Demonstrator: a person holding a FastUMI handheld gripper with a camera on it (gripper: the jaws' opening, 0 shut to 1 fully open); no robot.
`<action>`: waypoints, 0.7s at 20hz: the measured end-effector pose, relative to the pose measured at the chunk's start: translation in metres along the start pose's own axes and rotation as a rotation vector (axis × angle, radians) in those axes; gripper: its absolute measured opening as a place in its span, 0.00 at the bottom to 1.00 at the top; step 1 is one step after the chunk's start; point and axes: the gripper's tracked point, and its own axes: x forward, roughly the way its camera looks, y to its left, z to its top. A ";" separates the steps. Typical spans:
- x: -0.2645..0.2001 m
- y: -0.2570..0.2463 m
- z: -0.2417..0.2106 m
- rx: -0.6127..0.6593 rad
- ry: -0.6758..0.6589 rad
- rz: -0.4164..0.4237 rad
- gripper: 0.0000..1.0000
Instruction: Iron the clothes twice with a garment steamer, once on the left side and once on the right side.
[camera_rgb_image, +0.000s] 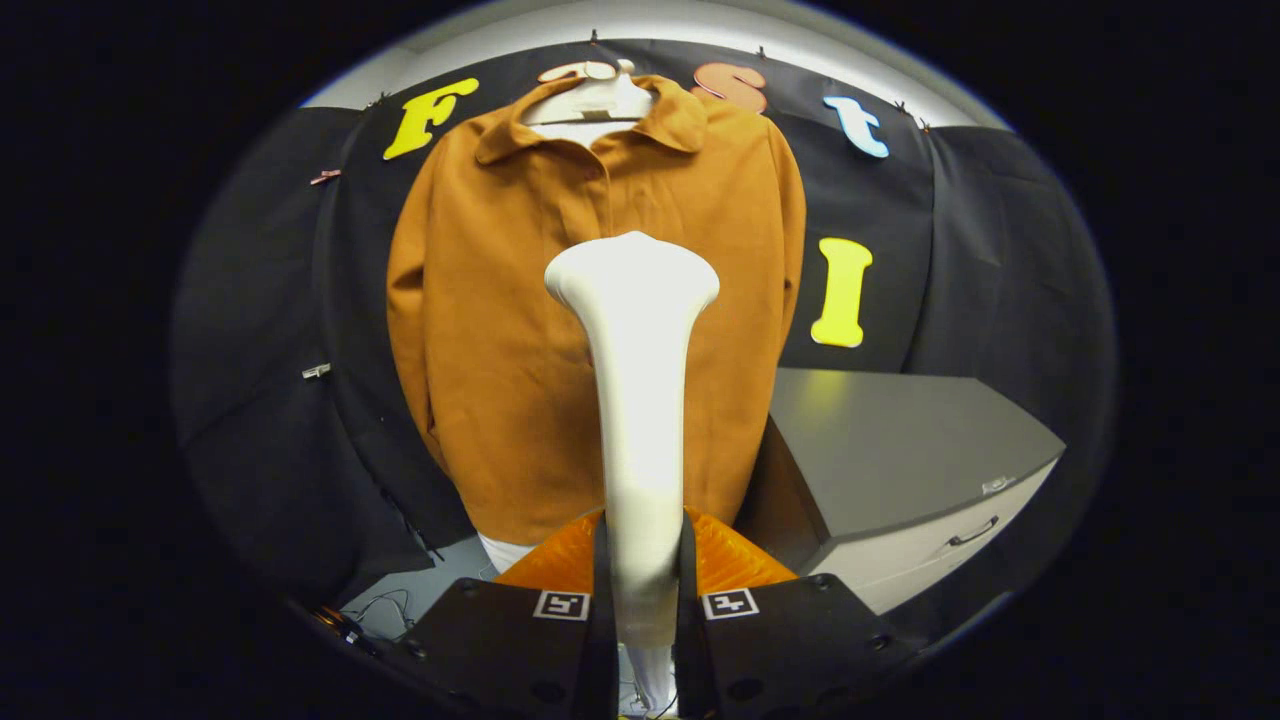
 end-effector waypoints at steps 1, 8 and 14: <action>0.000 0.008 0.011 -0.010 -0.023 0.005 0.26; 0.012 0.075 0.072 -0.078 -0.153 0.047 0.26; 0.032 0.110 0.101 -0.132 -0.221 0.030 0.26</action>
